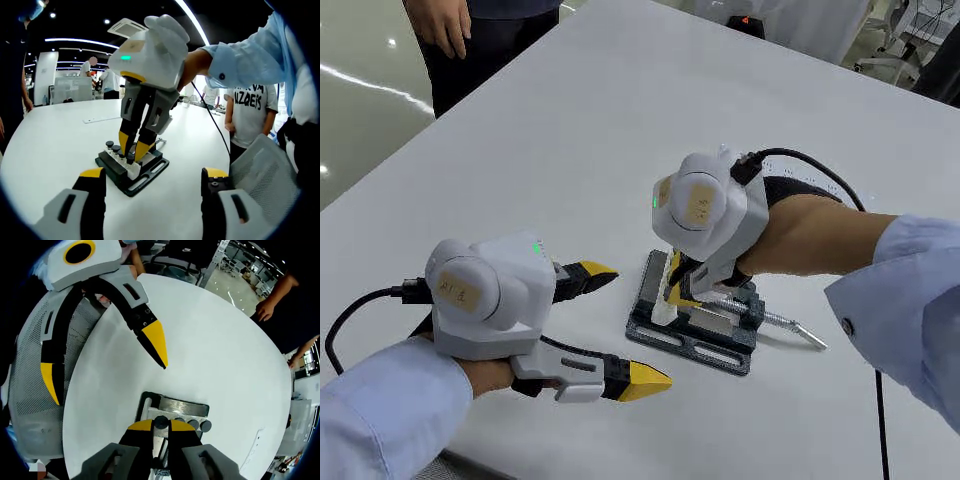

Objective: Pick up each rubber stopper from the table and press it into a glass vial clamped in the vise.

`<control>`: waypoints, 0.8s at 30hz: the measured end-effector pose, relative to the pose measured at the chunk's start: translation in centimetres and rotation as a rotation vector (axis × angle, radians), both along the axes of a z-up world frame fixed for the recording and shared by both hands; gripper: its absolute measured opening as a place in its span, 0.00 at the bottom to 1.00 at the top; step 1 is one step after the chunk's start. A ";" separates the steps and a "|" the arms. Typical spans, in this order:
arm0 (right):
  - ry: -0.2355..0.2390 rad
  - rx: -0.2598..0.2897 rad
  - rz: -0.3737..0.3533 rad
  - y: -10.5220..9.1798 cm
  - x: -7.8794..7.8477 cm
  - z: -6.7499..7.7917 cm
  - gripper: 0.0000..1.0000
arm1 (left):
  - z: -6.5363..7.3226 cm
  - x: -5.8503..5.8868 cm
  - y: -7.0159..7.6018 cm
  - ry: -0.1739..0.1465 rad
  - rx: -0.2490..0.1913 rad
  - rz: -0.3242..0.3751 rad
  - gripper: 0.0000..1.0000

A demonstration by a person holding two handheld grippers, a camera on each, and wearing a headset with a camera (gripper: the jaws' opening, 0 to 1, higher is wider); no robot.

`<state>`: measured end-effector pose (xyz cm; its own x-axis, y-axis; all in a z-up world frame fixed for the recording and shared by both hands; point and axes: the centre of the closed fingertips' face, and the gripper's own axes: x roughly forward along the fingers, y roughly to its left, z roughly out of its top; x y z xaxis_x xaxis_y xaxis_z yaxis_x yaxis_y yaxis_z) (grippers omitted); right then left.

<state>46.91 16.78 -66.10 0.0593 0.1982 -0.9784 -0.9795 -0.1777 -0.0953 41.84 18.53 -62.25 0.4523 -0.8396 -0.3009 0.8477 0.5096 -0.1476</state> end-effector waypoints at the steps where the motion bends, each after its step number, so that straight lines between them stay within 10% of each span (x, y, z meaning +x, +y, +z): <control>1: 0.001 -0.006 0.006 0.0 0.0 0.0 0.06 | 0.0 0.0 0.0 0.000 0.000 0.001 0.75; 24: 0.013 -0.017 -0.002 -0.1 0.0 -0.1 0.08 | -0.2 0.0 0.0 0.007 0.000 -0.001 0.75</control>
